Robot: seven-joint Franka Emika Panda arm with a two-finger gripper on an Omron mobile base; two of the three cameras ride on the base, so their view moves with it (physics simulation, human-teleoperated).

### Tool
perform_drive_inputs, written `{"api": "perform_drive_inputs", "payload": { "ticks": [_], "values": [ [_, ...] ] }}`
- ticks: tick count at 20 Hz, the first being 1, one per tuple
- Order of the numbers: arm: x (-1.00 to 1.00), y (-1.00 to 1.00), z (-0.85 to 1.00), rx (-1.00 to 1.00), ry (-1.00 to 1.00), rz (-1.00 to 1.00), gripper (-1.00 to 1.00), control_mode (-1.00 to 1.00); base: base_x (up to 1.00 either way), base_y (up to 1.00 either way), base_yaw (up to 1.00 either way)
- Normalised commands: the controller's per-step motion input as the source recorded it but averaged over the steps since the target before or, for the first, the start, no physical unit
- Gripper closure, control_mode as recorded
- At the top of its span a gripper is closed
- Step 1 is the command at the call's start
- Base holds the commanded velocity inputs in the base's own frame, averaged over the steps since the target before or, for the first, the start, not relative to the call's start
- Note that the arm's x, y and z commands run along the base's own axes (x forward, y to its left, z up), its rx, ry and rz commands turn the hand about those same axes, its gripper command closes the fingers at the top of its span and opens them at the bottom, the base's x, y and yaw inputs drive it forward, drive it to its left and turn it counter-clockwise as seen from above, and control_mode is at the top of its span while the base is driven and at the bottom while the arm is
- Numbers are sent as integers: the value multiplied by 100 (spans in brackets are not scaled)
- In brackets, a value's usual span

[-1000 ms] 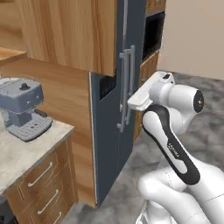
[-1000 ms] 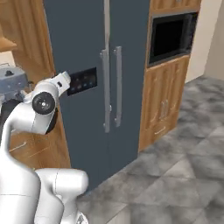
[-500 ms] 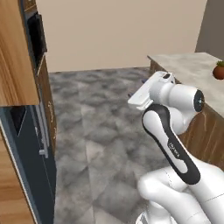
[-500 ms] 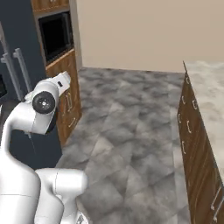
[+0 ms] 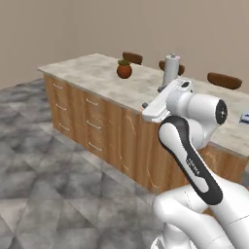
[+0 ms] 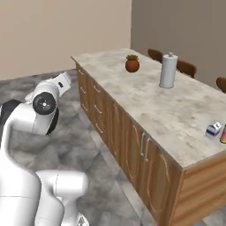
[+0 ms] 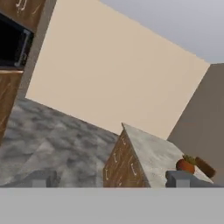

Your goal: Pick the bottled drink, milk, bottled drink from the counter and place them in the open cabinet.

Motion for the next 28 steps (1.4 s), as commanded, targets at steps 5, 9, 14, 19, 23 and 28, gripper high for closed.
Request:
{"api": "perform_drive_inputs", "payload": {
  "ticks": [5, 9, 14, 19, 23, 28],
  "values": [
    [0, 0, 0, 0, 0, 0, -100, 100, -24, 0, -95],
    [0, 0, 0, 0, 0, 0, -100, 100, -20, 0, -87],
    [0, 0, 0, 0, 0, 0, -100, 100, -13, -1, -72],
    [0, 0, 0, 0, 0, 0, -100, 100, -11, -8, -25],
    [0, 0, 0, 0, 0, 0, -100, 100, 30, 0, 0],
    [0, 0, 0, 0, 0, 0, -100, 100, 81, -2, -1]
  ]
}}
